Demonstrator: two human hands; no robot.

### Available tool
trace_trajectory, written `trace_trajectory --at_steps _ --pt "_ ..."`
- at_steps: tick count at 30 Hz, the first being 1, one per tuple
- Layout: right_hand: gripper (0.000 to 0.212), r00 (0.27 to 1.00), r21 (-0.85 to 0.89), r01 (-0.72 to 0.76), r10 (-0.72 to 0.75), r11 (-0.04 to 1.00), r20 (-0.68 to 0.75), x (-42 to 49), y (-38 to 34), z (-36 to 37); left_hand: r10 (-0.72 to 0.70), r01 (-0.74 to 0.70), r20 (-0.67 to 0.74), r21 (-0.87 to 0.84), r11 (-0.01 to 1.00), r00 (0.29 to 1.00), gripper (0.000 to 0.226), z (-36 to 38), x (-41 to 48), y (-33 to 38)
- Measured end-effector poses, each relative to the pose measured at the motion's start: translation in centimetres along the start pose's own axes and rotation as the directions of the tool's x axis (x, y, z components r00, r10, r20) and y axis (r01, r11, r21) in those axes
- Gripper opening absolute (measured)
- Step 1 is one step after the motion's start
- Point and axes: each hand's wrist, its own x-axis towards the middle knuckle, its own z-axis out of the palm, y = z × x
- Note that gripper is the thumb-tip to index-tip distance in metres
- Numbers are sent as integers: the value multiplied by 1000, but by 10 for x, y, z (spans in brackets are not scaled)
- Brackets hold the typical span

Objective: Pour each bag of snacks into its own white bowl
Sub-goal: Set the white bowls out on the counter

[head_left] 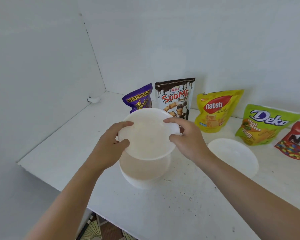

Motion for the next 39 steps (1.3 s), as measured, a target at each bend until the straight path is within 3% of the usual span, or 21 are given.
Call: trace_trajectory --at_steps 9,20,24,29,39 --pt "54 957 -6 98 -95 995 -275 -17 -15 -113 226 -219 12 -206 954 974 65 71 20 89" --pt "50 838 -52 -137 88 989 -539 -97 67 -292 301 -199 289 -334 921 909 63 274 18 180" --pt "47 816 -45 -250 186 967 -547 -124 117 -329 256 -143 345 -321 936 903 63 349 7 175" --pt "47 795 -40 -383 308 923 -523 -138 179 -348 132 -61 410 -183 981 903 57 413 -6 155" --pt "47 807 -161 -504 397 849 -436 -153 232 -345 -7 15 472 -13 1000 882 59 458 -16 131"
